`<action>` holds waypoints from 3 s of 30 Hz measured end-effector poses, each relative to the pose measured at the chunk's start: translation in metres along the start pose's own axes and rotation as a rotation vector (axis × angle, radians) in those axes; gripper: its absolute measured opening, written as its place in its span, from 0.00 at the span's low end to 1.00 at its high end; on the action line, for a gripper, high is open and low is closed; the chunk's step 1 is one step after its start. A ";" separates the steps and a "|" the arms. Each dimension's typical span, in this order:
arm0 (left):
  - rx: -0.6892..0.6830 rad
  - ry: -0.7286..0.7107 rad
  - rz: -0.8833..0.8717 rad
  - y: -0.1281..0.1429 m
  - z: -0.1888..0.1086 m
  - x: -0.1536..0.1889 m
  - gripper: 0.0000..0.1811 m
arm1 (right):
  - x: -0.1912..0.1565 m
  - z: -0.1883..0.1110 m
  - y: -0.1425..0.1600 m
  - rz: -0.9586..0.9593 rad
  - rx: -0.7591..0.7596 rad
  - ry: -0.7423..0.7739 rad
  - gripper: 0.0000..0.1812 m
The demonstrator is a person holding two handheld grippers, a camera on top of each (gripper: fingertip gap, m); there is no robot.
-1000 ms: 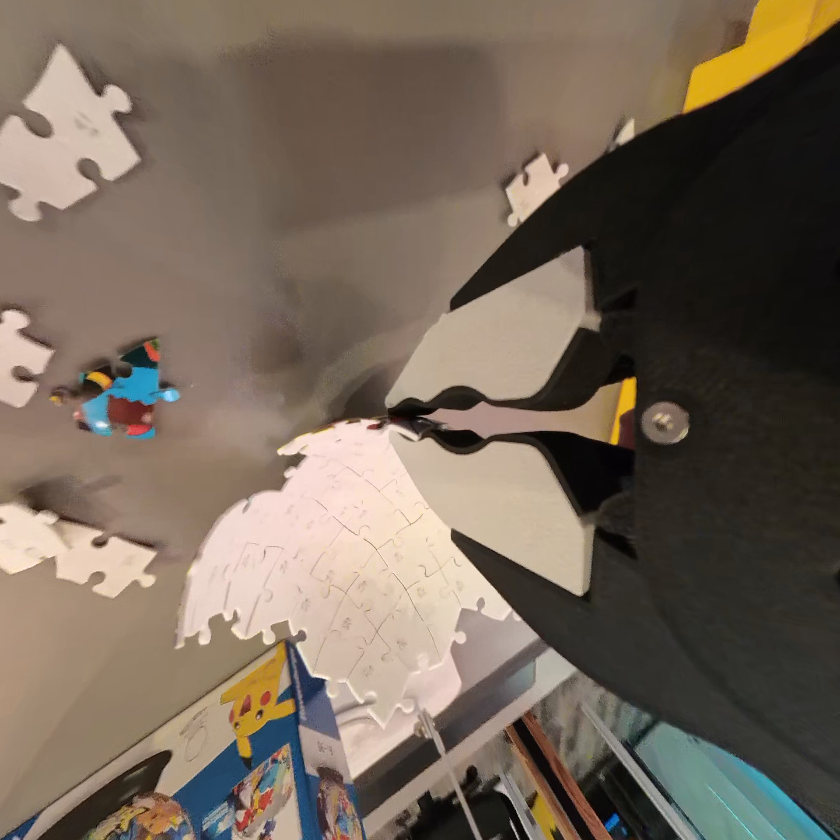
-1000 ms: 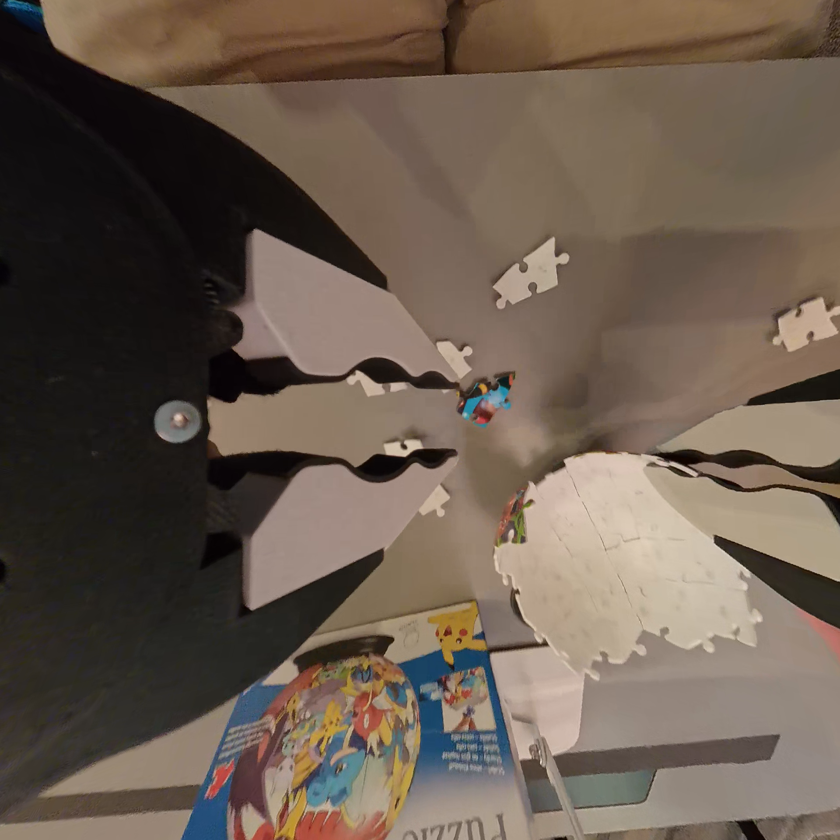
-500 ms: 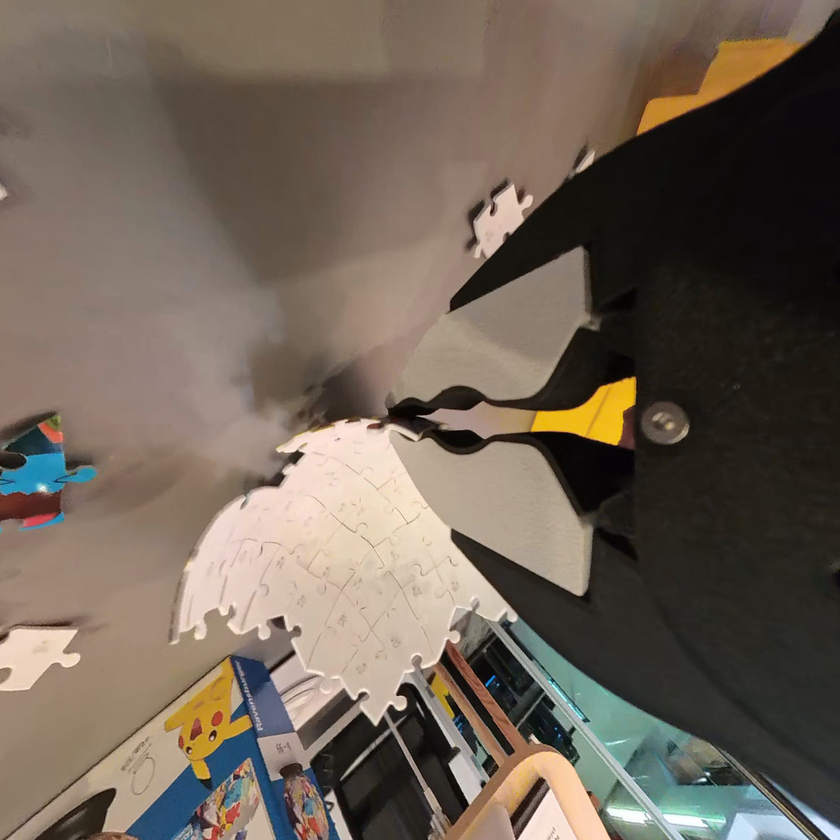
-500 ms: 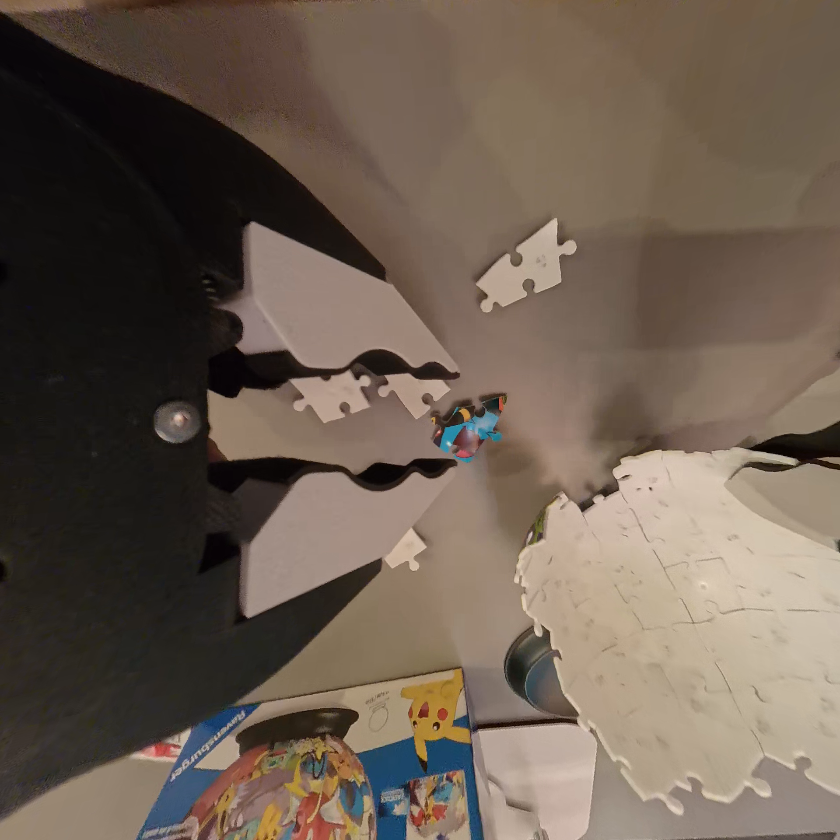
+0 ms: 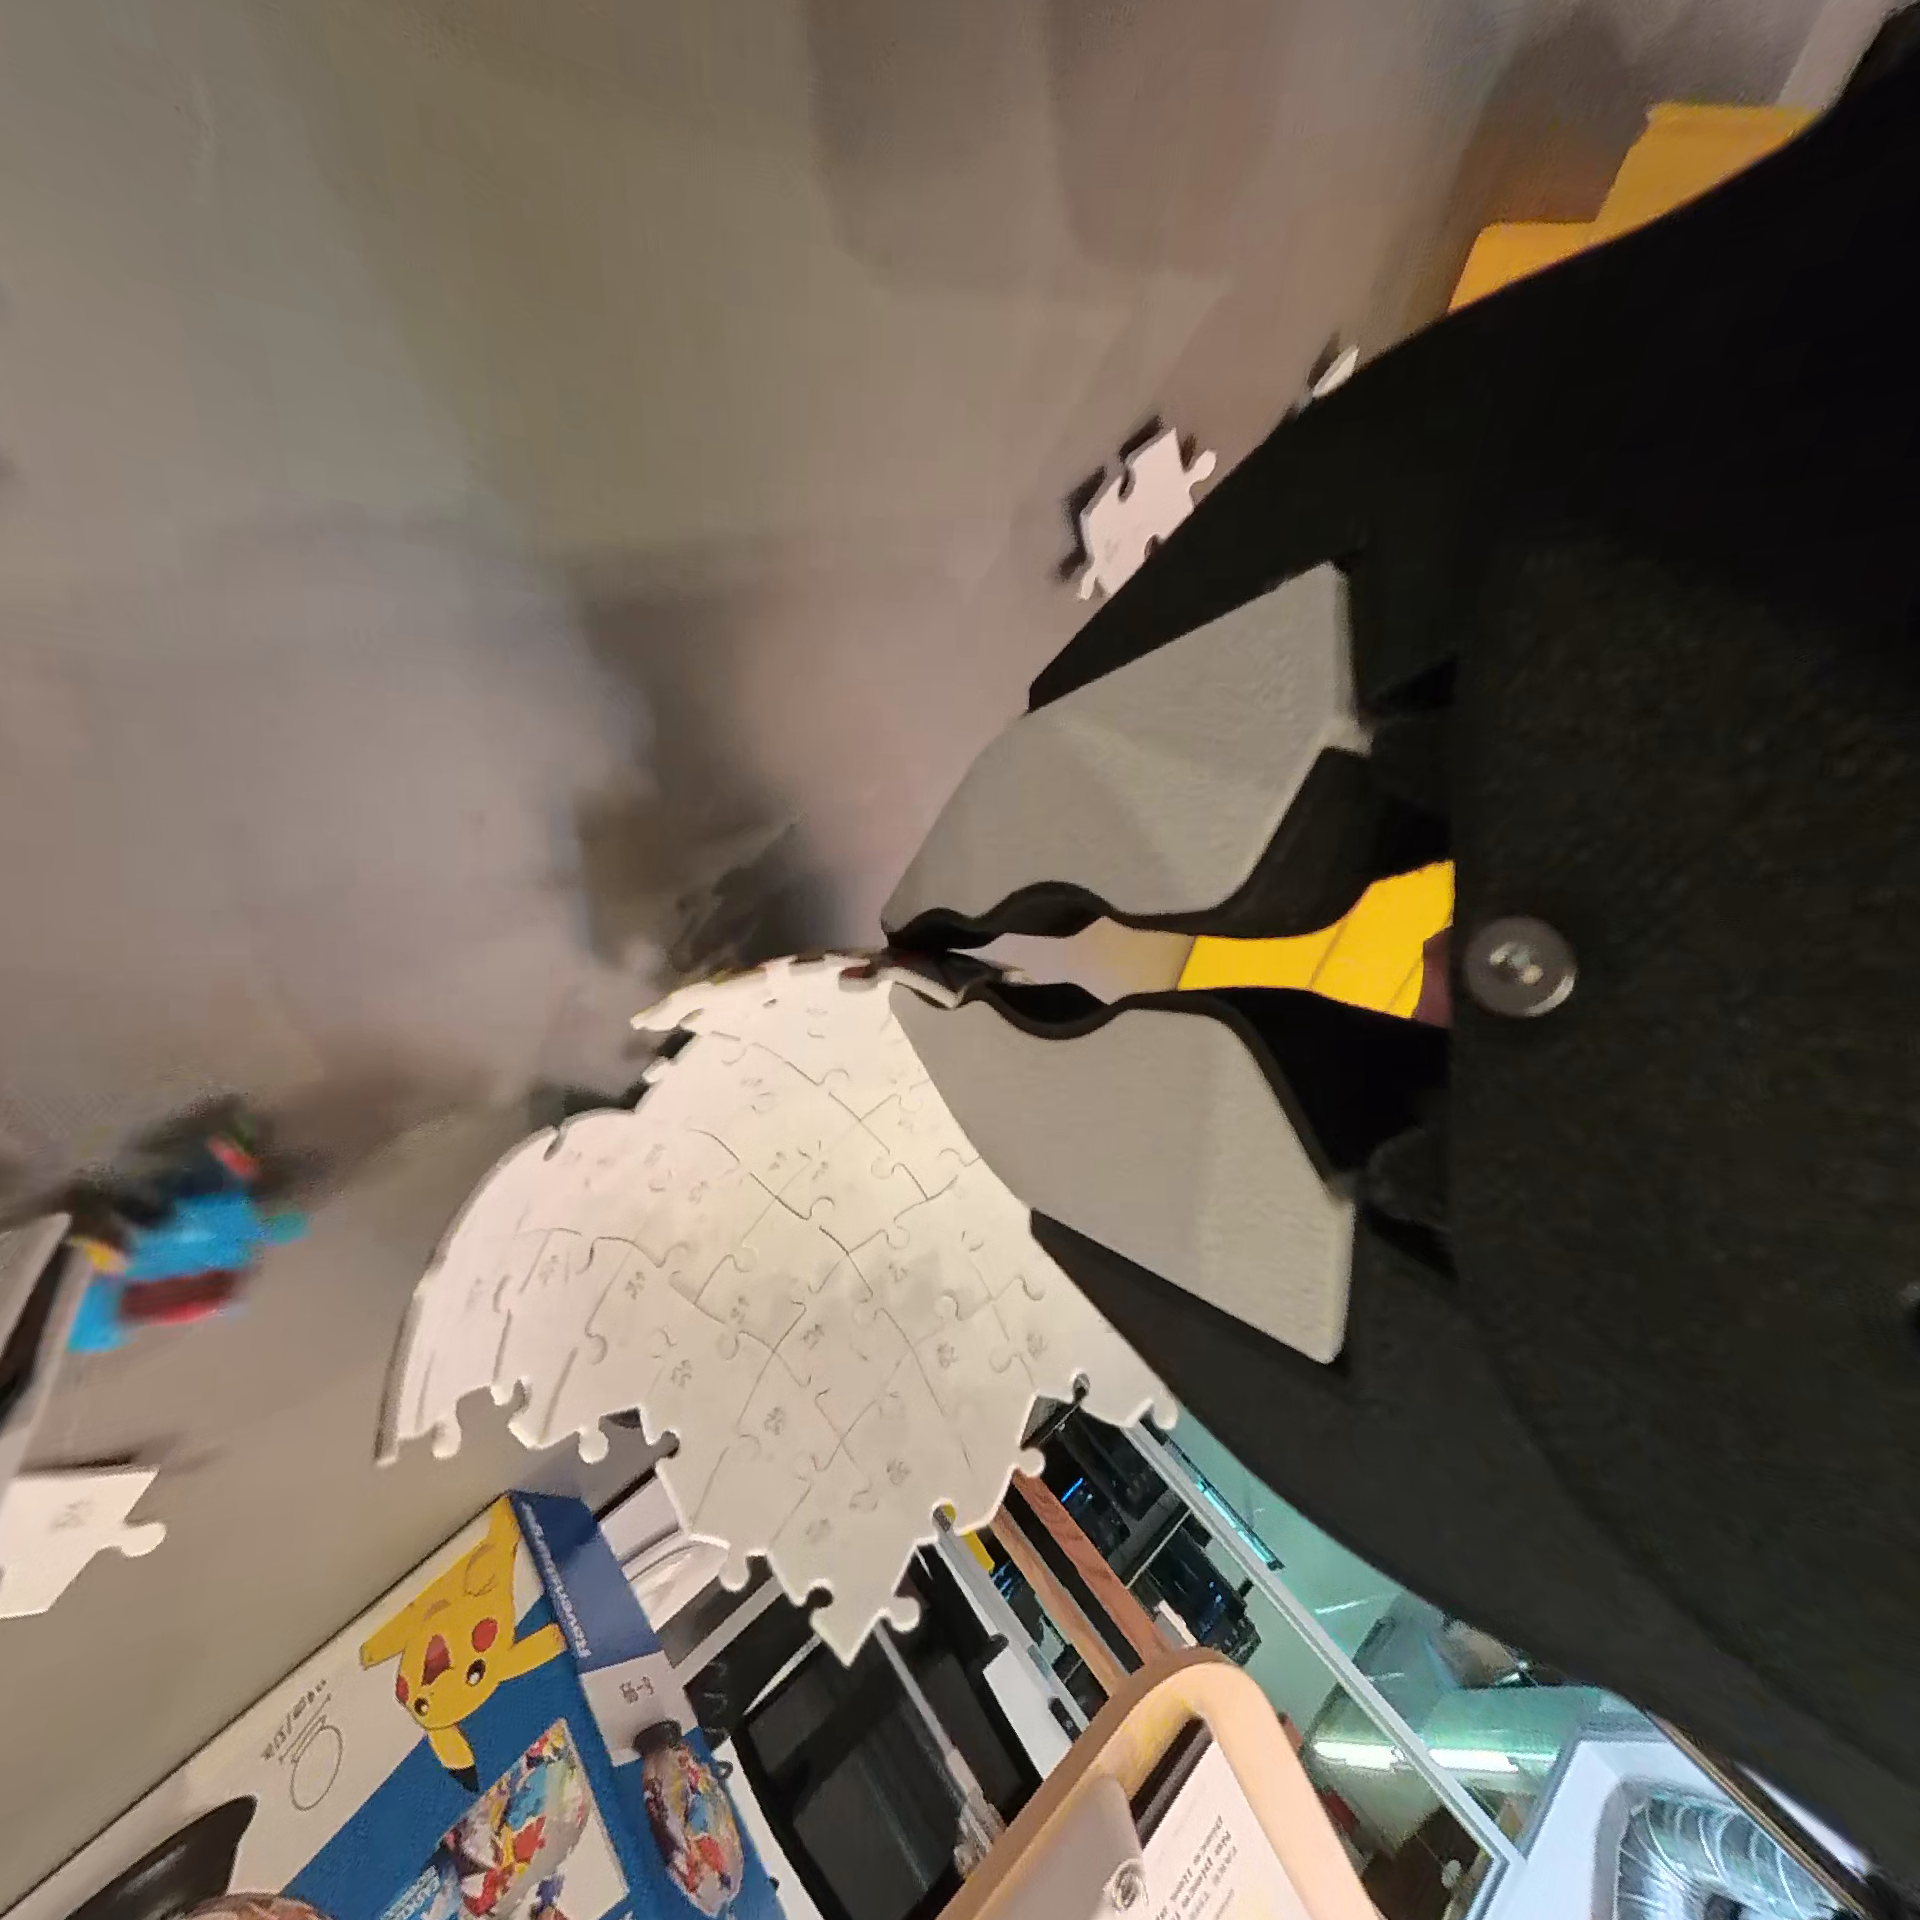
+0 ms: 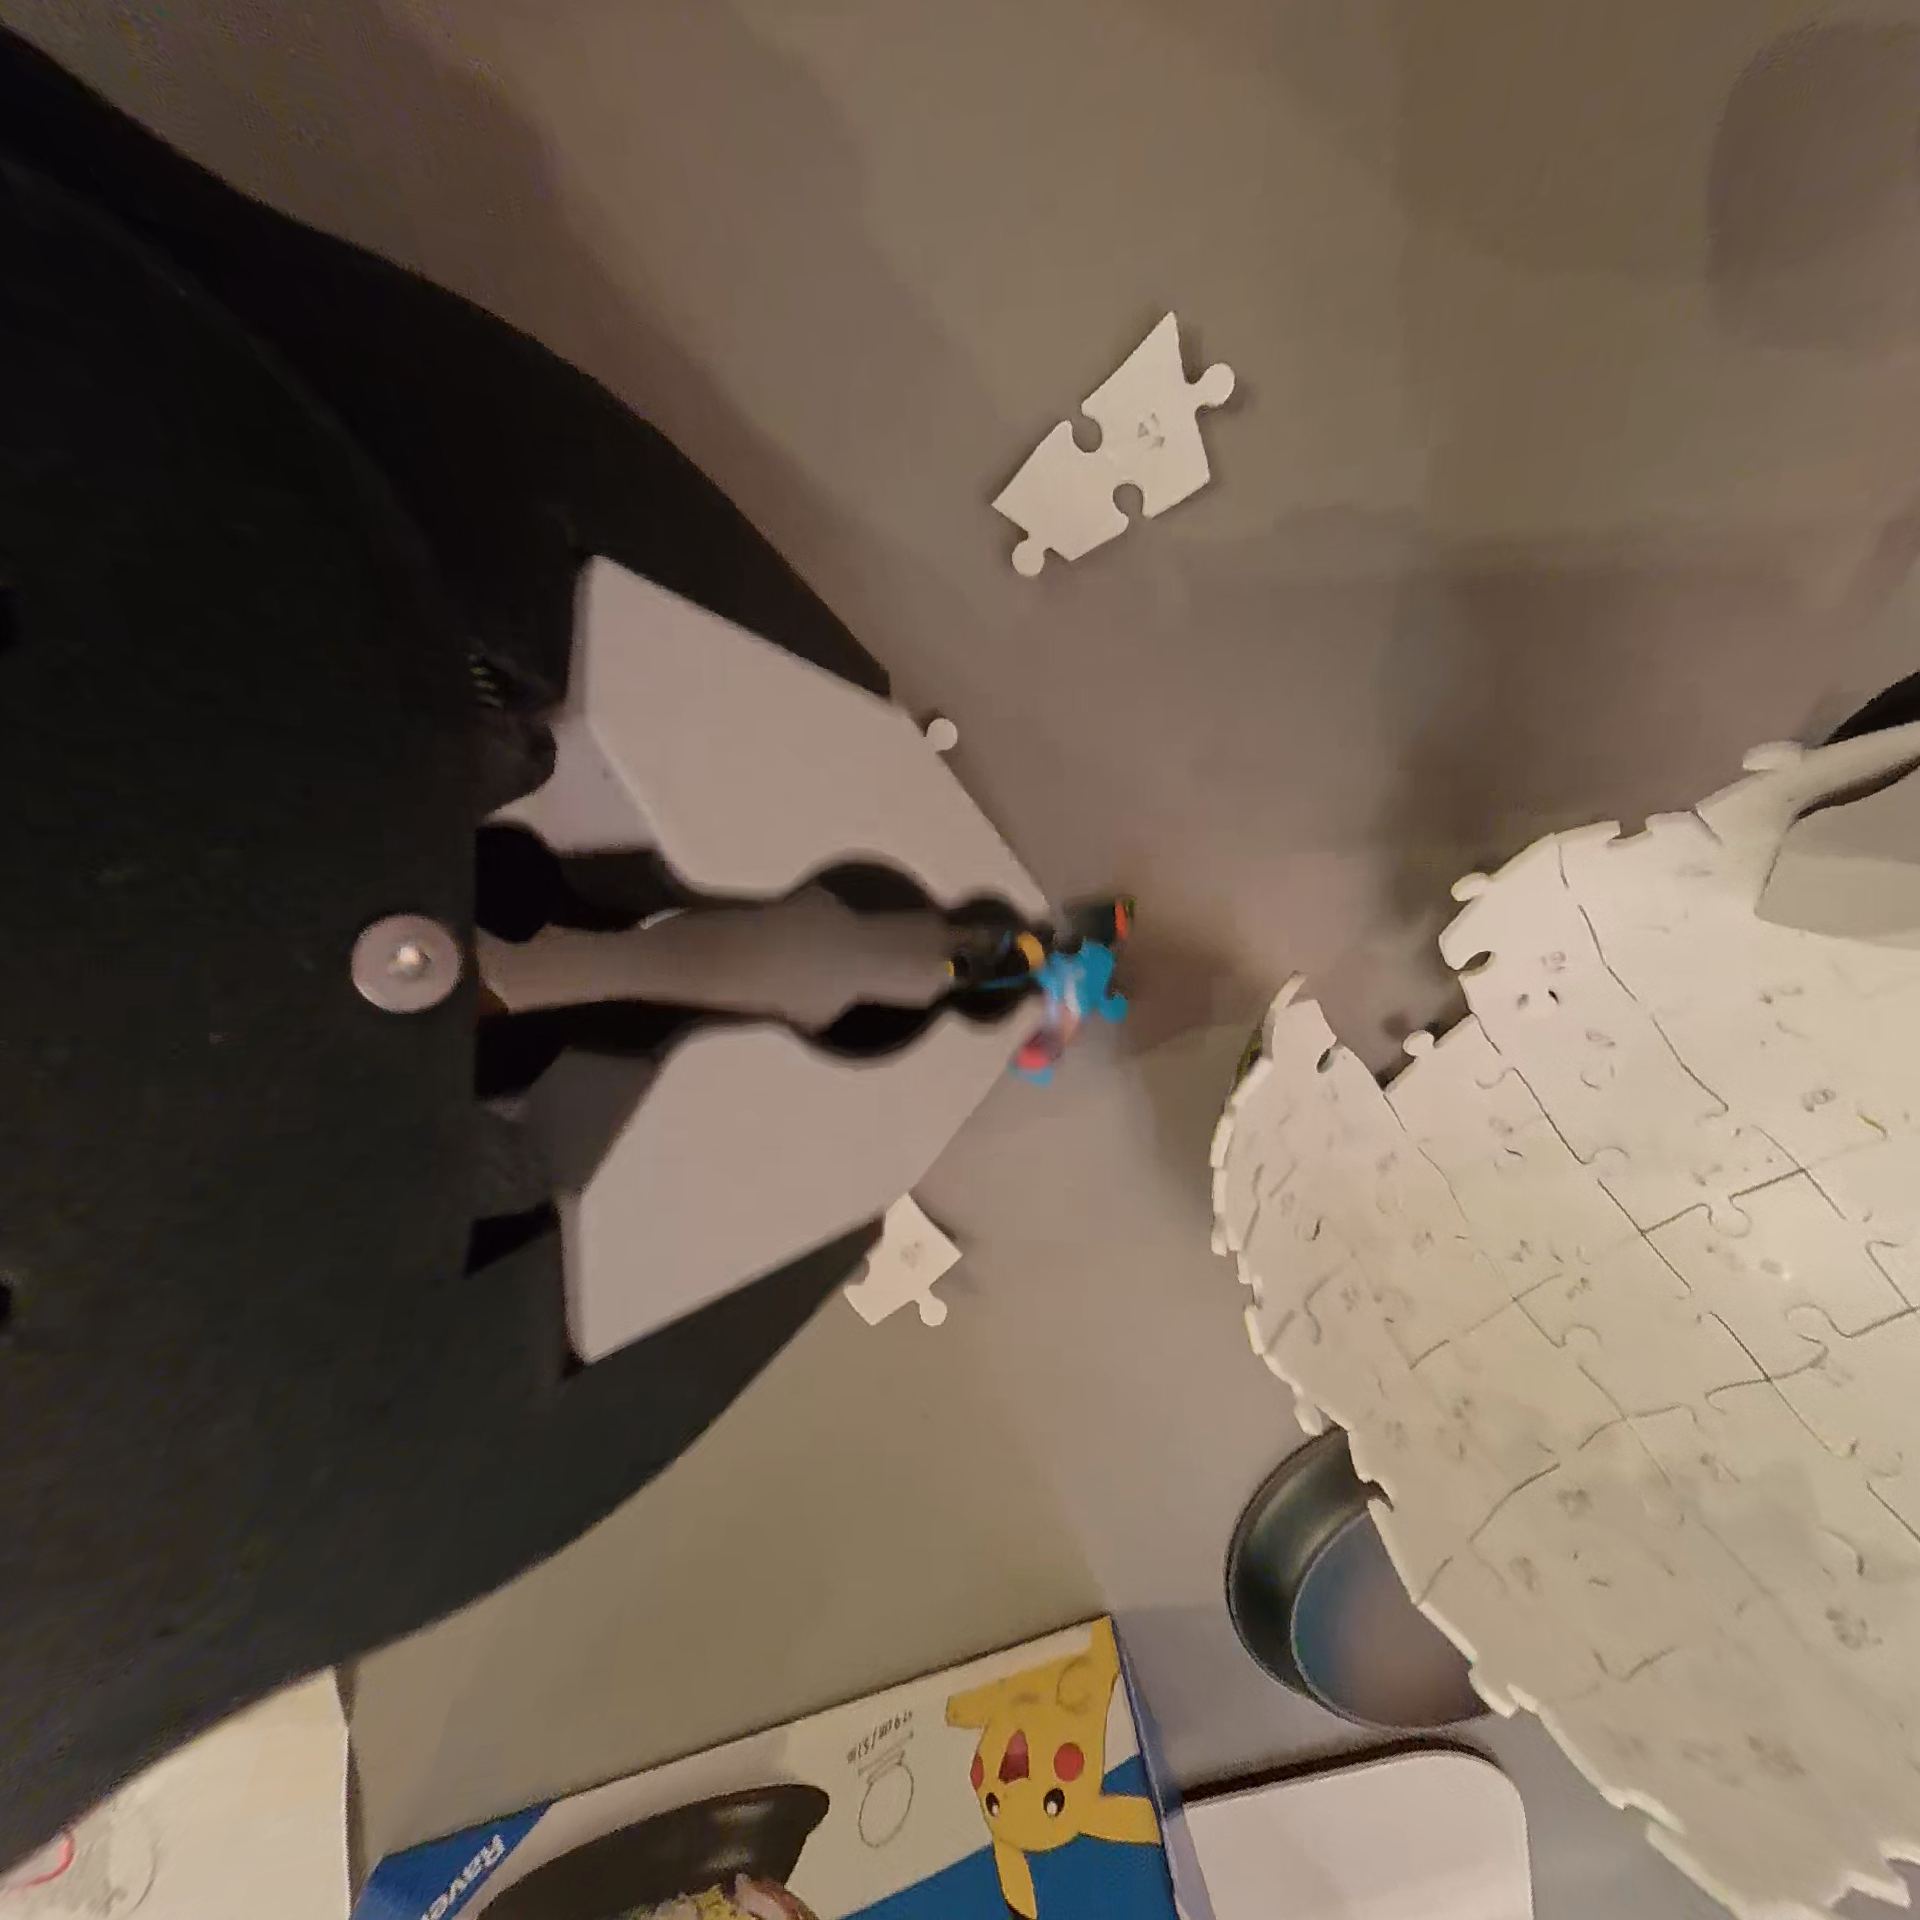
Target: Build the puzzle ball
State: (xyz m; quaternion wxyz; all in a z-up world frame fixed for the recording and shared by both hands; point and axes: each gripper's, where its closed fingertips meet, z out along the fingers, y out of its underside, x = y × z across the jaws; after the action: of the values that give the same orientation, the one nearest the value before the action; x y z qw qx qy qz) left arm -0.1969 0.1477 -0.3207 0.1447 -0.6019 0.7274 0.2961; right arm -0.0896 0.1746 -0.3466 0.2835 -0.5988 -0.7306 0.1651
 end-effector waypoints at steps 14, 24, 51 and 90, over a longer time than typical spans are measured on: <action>-0.073 -0.006 -0.025 0.017 0.005 0.001 0.02 | 0.049 -0.008 -0.013 0.037 0.040 0.031 0.23; -0.079 0.008 -0.044 0.029 0.002 0.008 0.02 | 0.067 0.029 -0.011 -0.055 -0.043 -0.161 0.14; -0.082 -0.021 -0.014 0.025 0.000 0.008 0.02 | 0.062 0.000 -0.003 0.412 -0.008 -0.491 0.00; -0.159 -0.097 0.014 0.023 0.005 0.007 0.02 | 0.026 -0.014 -0.082 -0.023 0.116 -0.297 0.05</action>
State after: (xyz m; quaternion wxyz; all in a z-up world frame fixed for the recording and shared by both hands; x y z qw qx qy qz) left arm -0.2213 0.1479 -0.3230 0.1292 -0.5912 0.6980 0.3829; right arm -0.1478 0.1795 -0.2823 0.2082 -0.5420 -0.7604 0.2909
